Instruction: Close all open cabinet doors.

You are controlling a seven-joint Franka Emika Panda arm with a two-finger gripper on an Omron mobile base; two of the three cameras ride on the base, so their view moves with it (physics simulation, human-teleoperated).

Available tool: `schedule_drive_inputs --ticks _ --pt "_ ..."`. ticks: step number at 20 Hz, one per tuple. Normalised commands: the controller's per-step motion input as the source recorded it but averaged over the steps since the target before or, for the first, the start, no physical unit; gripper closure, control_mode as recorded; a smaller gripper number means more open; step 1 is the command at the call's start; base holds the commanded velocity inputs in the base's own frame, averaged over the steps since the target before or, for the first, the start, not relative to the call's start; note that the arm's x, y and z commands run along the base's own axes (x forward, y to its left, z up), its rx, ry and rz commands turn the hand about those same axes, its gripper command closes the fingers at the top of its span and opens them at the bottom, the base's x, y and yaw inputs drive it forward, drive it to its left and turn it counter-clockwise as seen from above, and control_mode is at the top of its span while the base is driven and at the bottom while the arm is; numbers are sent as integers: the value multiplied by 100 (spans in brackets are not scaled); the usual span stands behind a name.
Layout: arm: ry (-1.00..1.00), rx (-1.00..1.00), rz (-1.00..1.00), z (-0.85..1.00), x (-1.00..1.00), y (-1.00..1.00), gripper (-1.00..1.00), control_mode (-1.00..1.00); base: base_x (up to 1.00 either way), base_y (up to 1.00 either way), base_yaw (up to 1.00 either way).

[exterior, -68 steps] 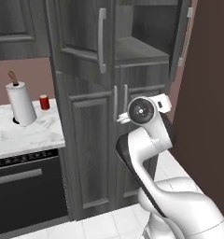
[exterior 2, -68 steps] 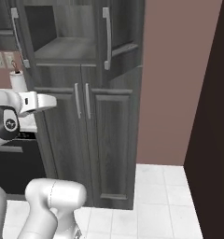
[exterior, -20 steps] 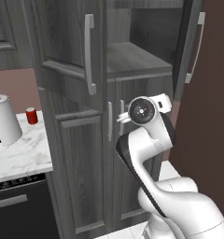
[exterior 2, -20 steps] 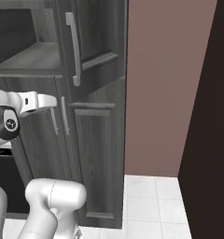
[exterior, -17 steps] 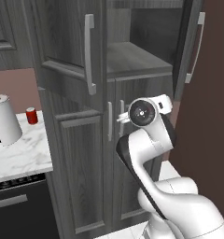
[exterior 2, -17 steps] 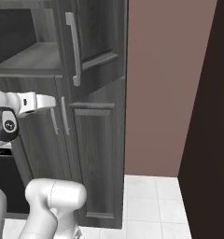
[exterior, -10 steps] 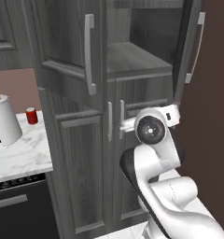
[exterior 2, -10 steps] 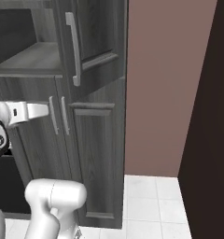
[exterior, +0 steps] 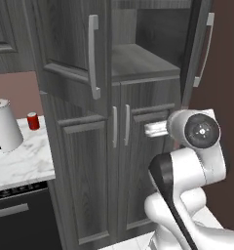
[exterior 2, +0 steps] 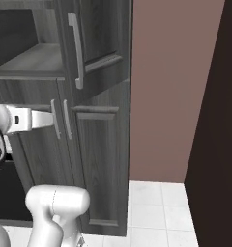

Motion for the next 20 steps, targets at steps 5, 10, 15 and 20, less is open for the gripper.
schedule_drive_inputs --ticks 5,10,15,20 --pt "2 48 13 36 -29 -87 -100 -100 0 0 0" --pt "0 39 17 22 -13 -90 -100 -100 0 0 0" --pt "-4 38 18 18 8 -90 -100 -100 0 0 0" --pt "-4 21 14 14 28 -39 -100 -100 0 0 0"
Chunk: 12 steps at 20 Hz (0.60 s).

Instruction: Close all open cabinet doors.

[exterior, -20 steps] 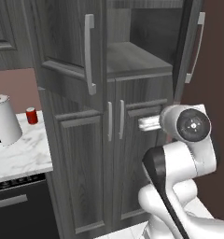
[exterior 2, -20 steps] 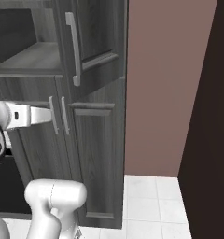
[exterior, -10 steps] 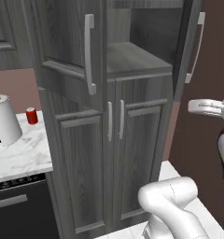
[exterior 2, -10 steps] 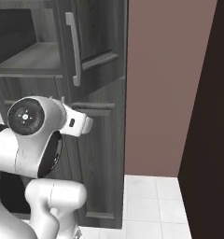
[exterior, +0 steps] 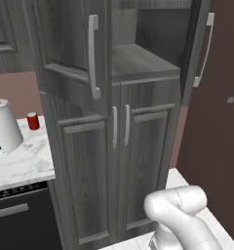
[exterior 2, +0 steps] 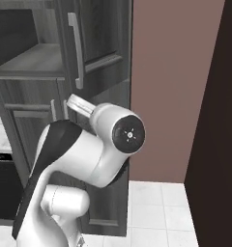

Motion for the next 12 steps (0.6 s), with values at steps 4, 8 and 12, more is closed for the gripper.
schedule_drive_inputs --ticks 4,8,12 --pt "-2 5 7 3 52 0 -100 -100 0 0 0" --pt "0 7 2 1 74 0 -100 -100 0 0 0" --pt "0 10 4 4 76 0 -100 -100 0 0 0"
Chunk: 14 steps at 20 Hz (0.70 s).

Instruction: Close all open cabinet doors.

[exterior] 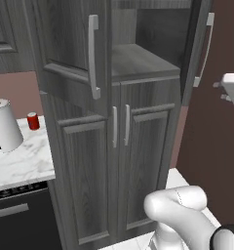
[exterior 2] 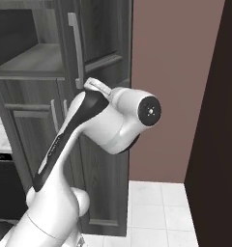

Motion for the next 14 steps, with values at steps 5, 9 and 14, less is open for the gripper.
schedule_drive_inputs --ticks 5,9,14 --pt "2 7 4 2 79 11 -100 -100 0 0 0" --pt "4 0 1 0 76 31 -100 -100 0 0 0" --pt "5 0 0 0 63 28 -100 -100 0 0 0"
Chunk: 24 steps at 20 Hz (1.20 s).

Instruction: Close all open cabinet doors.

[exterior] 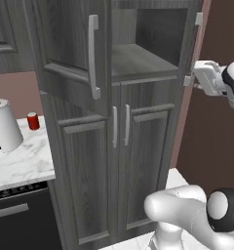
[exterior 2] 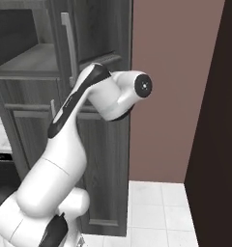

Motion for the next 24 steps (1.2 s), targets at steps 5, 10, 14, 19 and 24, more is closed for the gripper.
schedule_drive_inputs --ticks 5,10,14,19,24 --pt "1 0 0 -1 61 27 -100 -100 0 0 0" --pt "0 0 -1 -8 60 31 -100 -100 0 0 0" --pt "0 0 -9 -16 63 30 -100 -100 0 0 0" --pt "0 0 -13 -9 59 16 -100 -100 0 0 0" --pt "5 0 -18 0 59 3 -100 -100 0 0 0"
